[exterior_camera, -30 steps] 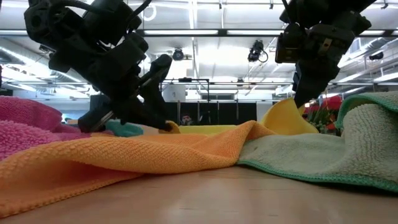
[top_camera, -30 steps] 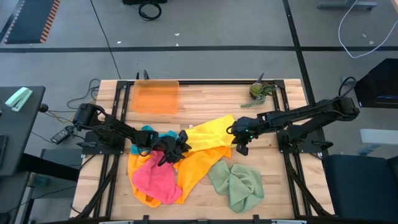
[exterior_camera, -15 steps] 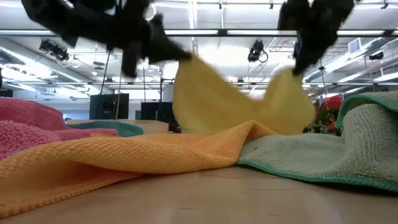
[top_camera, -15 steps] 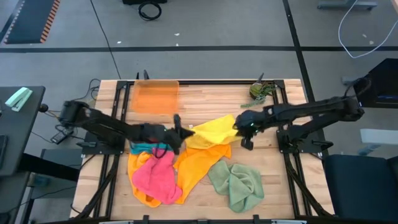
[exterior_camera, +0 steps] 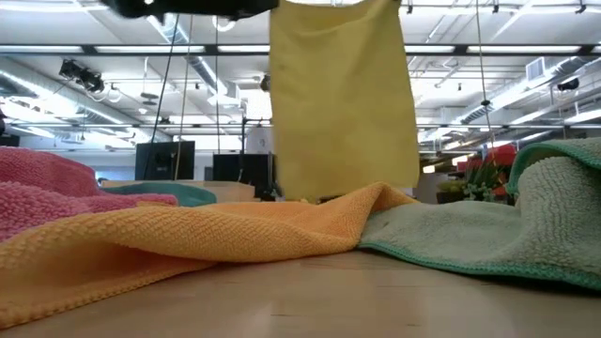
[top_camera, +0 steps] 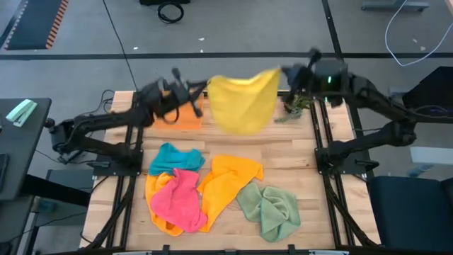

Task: Fold microfiber towels
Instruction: Fold the yellow towel

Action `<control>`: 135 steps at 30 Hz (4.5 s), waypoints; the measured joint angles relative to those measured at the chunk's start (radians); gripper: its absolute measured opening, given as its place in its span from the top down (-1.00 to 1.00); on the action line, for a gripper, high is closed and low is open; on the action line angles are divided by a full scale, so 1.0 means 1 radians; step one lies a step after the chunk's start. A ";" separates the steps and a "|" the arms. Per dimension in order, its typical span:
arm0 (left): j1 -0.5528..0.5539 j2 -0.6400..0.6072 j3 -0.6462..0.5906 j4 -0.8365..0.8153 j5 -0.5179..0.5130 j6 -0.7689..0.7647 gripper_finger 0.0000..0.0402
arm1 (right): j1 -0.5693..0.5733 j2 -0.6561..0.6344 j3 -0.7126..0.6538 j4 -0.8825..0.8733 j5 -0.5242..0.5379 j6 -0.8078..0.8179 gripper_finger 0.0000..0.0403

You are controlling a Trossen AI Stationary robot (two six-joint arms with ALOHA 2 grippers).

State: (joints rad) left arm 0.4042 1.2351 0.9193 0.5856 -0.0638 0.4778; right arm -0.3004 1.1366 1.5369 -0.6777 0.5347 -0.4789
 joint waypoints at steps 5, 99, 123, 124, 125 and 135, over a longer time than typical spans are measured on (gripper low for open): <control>0.096 0.106 0.290 -0.330 0.264 -0.028 0.98 | -0.100 0.061 0.129 -0.066 -0.120 -0.088 0.99; -0.297 0.524 -0.128 -0.317 -0.170 -0.361 0.95 | 0.264 0.378 -0.821 0.271 -0.653 1.022 0.98; -0.329 0.599 -0.125 -0.329 -0.066 -0.467 0.95 | -0.079 0.477 -0.813 0.836 -0.669 0.557 0.99; -0.322 0.600 -0.125 -0.349 -0.066 -0.468 0.94 | -0.088 0.492 -0.813 0.831 -0.663 0.553 0.99; -0.319 0.598 -0.125 -0.349 -0.069 -0.471 0.94 | -0.095 0.500 -0.813 0.826 -0.661 0.547 0.99; -0.434 0.514 -0.006 -0.303 -0.144 -0.443 0.93 | -0.104 0.486 -0.811 0.824 -0.707 0.464 0.99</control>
State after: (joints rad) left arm -0.0297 1.7486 0.9129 0.2827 -0.2075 0.0349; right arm -0.4042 1.6227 0.7258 0.1462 -0.1726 -0.0149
